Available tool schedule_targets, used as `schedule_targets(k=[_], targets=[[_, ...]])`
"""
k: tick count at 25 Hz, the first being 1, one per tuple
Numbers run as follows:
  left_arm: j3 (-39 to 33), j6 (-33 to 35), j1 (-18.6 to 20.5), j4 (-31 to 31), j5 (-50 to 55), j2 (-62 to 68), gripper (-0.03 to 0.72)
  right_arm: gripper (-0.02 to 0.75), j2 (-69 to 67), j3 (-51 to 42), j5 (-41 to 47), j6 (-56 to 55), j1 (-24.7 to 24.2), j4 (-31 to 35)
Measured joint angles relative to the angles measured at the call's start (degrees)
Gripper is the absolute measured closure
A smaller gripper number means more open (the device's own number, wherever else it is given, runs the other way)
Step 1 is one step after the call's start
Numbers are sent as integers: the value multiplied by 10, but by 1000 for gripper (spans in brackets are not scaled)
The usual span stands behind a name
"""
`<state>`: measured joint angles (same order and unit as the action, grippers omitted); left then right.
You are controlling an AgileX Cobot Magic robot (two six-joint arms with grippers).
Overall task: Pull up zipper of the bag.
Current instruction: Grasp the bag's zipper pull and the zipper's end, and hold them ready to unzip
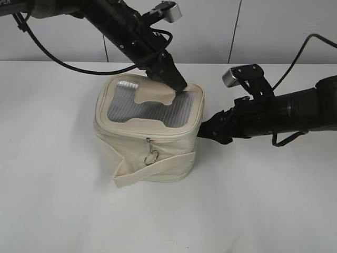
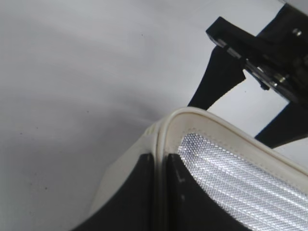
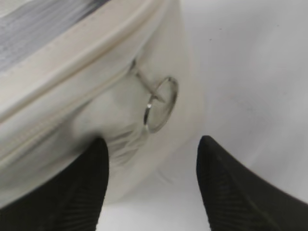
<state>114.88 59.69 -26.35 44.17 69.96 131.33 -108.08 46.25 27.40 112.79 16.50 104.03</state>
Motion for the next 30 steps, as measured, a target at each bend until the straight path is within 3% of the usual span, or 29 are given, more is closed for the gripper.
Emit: schedule_targets(k=[12, 16, 21, 30], targets=[[0, 0, 0, 0, 0, 0, 649, 323, -11, 40, -19, -7, 0, 0], [0, 0, 0, 0, 0, 0, 649, 401, -30, 52, -13, -9, 0, 2], [0, 0, 0, 0, -1, 0, 649, 711, -42, 56, 1, -22, 1, 3], [0, -75, -1, -3, -31, 0, 650, 729, 34, -3, -27, -76, 1, 1]])
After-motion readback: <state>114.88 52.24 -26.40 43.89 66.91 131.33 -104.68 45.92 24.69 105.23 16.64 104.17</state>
